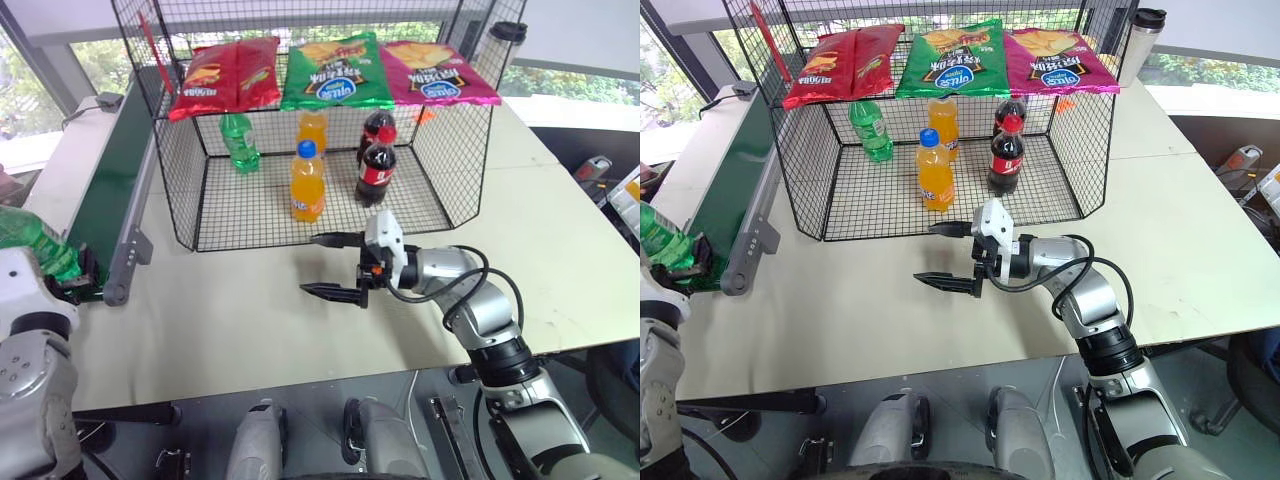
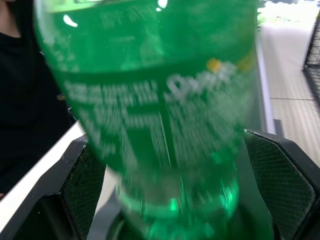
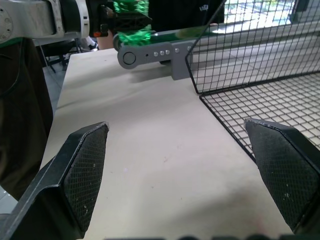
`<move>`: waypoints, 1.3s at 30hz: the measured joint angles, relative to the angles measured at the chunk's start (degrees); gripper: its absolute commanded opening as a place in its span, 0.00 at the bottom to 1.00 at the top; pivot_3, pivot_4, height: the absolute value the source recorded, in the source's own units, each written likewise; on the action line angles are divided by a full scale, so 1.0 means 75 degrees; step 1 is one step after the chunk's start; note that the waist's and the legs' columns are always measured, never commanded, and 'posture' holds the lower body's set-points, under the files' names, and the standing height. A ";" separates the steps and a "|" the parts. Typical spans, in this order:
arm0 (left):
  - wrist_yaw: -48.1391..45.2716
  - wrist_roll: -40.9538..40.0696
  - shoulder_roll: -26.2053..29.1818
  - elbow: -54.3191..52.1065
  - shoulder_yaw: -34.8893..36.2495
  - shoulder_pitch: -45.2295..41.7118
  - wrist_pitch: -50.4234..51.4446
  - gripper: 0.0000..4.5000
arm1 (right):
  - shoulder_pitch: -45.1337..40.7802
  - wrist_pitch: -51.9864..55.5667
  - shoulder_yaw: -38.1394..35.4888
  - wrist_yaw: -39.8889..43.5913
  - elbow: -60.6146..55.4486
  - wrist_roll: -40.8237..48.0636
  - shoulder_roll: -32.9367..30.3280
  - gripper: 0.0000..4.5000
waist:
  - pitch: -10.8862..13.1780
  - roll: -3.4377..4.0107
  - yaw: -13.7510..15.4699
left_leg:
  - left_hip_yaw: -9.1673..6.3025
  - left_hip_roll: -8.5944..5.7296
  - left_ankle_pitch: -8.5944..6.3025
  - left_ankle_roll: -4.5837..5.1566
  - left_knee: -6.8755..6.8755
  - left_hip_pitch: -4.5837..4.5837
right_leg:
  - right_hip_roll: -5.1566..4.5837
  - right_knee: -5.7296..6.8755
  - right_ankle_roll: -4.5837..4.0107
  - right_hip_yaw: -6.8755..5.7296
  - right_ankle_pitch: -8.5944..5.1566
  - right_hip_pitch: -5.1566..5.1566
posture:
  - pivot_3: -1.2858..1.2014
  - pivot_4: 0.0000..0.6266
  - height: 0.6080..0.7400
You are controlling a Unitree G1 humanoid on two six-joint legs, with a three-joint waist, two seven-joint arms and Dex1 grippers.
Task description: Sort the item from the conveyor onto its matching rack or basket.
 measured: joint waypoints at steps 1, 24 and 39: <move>0.0002 0.0024 0.0007 0.0025 -0.0002 -0.0012 -0.0010 0.79 | 0.0000 0.0008 -0.0001 -0.0006 -0.0013 0.0000 -0.0002 1.00 | 0.0000 0.0000 -0.0002 | 0.0001 0.0000 0.0000 0.0000 0.0000 0.0000 | 0.0000 0.0000 0.0000 0.0000 0.0000 0.0000 | 0.52 0.24 1.00; -0.0411 -0.1352 0.0428 -0.1355 -0.0098 -0.0672 0.0923 0.61 | -0.0003 -0.0069 -0.0038 -0.0161 -0.0025 -0.0182 -0.0012 1.00 | 0.0000 -0.0001 -0.0009 | 0.0000 -0.0001 0.0000 0.0000 0.0000 -0.0004 | -0.0002 -0.0002 0.0003 0.0001 0.0001 0.0000 | 0.52 0.24 1.00; -0.0758 -0.1019 0.0261 -0.0381 -0.2987 -0.1972 0.0695 0.61 | -0.0019 -0.0669 -0.0042 -0.1105 0.0608 -0.1138 0.0027 1.00 | 0.0000 -0.0001 0.0009 | 0.0002 -0.0003 0.0001 0.0000 0.0001 -0.0003 | 0.0004 -0.0001 0.0004 0.0000 0.0003 0.0001 | 0.52 0.24 1.00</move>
